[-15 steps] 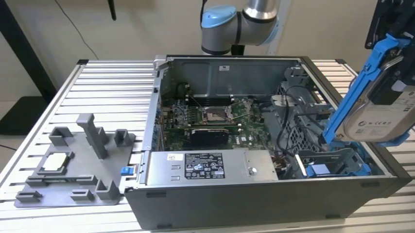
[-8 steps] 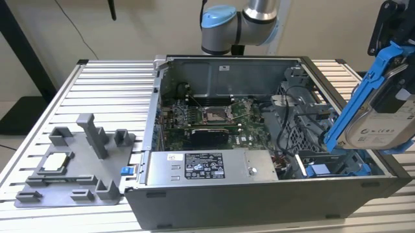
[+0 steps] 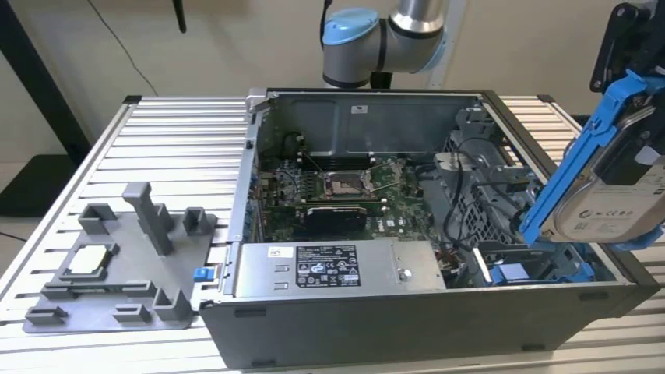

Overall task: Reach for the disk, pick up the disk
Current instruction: 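Pick up the disk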

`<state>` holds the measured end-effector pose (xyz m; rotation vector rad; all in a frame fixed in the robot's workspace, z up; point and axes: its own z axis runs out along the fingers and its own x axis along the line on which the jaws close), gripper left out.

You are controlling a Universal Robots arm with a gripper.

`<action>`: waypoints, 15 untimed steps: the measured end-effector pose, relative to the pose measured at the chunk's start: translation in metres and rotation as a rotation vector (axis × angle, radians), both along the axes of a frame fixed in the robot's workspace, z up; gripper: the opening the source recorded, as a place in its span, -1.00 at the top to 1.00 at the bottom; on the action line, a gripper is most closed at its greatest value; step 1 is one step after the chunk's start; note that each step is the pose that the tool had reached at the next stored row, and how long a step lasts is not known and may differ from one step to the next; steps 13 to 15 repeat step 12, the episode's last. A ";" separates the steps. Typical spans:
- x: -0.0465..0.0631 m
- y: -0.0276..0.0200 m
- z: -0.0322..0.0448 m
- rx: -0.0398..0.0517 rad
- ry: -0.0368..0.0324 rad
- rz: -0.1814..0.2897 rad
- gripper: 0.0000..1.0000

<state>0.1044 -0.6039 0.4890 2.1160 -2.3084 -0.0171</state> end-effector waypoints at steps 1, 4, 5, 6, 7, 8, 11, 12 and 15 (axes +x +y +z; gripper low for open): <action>0.000 -0.0001 -0.0004 0.0002 0.0000 0.000 1.00; -0.005 -0.0002 -0.0008 0.0018 -0.0001 0.000 1.00; -0.006 -0.0002 -0.0009 0.0049 0.0000 0.000 1.00; -0.007 -0.0001 -0.0010 0.0070 0.0000 0.000 1.00; -0.007 -0.0001 -0.0010 0.0071 0.0000 0.000 1.00; -0.007 -0.0001 -0.0010 0.0071 0.0000 0.000 1.00; -0.007 -0.0001 -0.0011 0.0072 0.0000 0.000 1.00; -0.007 -0.0001 -0.0011 0.0072 0.0000 0.000 1.00; -0.007 -0.0001 -0.0011 0.0072 0.0000 0.000 1.00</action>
